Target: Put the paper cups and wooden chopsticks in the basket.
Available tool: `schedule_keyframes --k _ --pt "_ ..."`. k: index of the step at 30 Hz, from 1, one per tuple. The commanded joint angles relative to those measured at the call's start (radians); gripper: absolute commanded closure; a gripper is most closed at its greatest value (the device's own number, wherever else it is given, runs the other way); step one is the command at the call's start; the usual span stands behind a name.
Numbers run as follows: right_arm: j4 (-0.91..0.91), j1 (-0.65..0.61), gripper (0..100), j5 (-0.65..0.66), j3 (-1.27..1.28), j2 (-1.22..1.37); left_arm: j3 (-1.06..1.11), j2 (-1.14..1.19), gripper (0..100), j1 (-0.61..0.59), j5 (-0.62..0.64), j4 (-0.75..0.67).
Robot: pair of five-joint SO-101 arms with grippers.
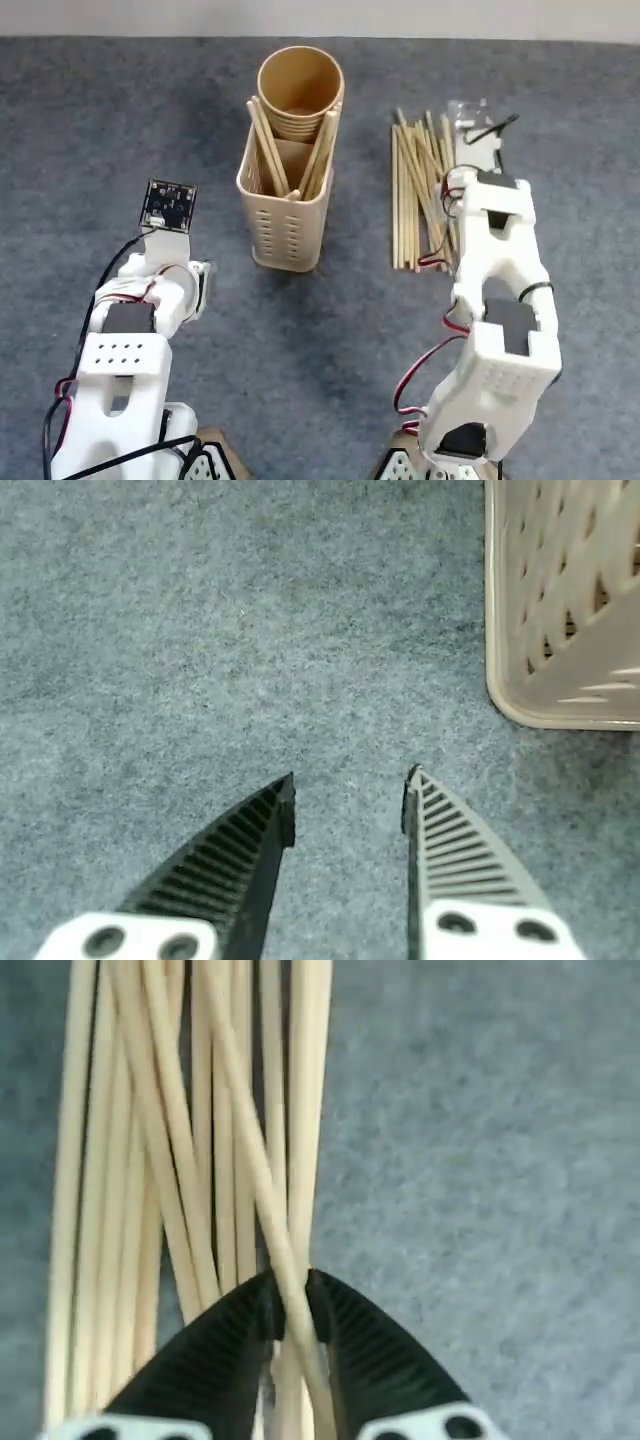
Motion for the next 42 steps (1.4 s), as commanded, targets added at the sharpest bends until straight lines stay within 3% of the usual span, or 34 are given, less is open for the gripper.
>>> schedule_keyframes --k 1,13,19,25,28,34,42 --pt "0.005 0.005 99.4 -0.091 -0.048 -0.206 -0.004 -0.019 80 0.013 0.003 -0.015" --pt "-0.004 -0.191 99.4 -0.153 0.174 -0.745 -0.002 -0.019 80 0.015 0.003 -0.015" --pt "-0.036 -0.179 99.4 -0.146 0.251 -0.898 -0.002 -0.019 80 0.015 0.003 -0.015" --pt "-0.010 -0.154 99.4 -0.040 0.321 -0.894 -0.002 -0.019 80 0.015 0.003 -0.015" --pt "0.111 -0.170 99.4 0.037 0.321 -0.806 -0.002 -0.019 80 0.015 0.003 -0.015" --pt "0.120 -0.059 99.4 -0.150 0.189 -0.746 -0.002 -0.019 80 0.015 0.003 -0.015" --pt "0.122 -0.170 99.4 -0.123 0.134 -0.791 -0.002 -0.019 80 0.015 0.003 -0.015"
